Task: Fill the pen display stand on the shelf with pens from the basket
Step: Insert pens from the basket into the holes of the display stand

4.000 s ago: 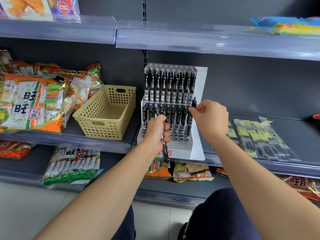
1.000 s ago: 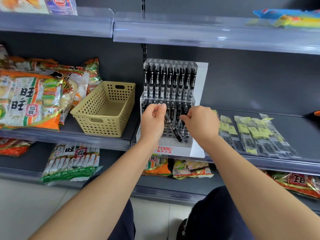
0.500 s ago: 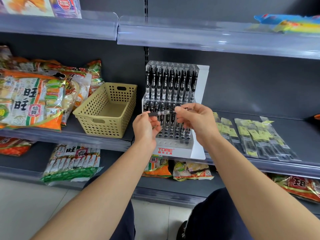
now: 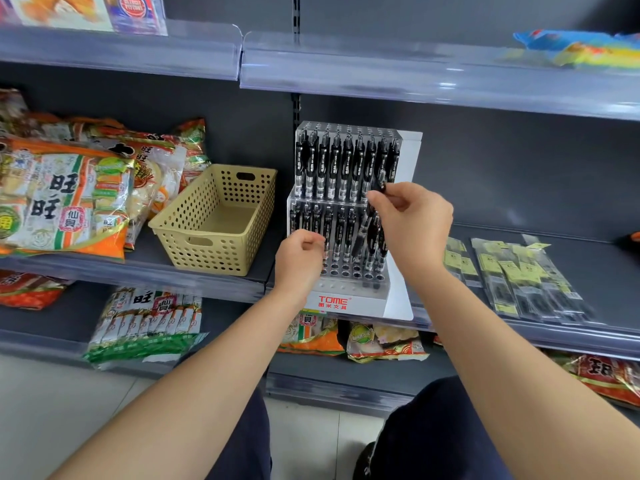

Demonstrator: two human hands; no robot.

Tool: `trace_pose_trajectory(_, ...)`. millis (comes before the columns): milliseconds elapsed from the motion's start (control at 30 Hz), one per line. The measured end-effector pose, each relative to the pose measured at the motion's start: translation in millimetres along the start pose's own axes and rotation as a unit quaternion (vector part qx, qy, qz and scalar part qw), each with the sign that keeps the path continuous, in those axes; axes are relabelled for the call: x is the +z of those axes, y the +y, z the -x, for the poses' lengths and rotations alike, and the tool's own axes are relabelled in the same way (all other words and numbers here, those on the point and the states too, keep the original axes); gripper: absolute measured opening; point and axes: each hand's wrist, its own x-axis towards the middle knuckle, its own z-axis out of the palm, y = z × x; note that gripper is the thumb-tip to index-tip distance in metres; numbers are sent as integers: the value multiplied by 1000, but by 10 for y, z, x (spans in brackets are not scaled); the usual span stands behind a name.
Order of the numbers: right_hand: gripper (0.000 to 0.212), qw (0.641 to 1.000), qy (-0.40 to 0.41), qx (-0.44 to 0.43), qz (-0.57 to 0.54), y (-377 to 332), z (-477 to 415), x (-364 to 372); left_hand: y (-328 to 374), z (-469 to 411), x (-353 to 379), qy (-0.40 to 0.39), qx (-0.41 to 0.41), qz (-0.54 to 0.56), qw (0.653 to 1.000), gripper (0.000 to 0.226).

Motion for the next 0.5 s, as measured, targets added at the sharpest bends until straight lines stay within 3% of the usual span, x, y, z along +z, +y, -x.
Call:
trace_pose_trajectory(300,24,994,-39,-10,103,169,75,108,-40,-29,-22,8,26,-49,998,16)
trace_pose_trajectory(500,39,973,-100,4,210,279,81,205,-46,-29,-35,6,43,-90,995,15)
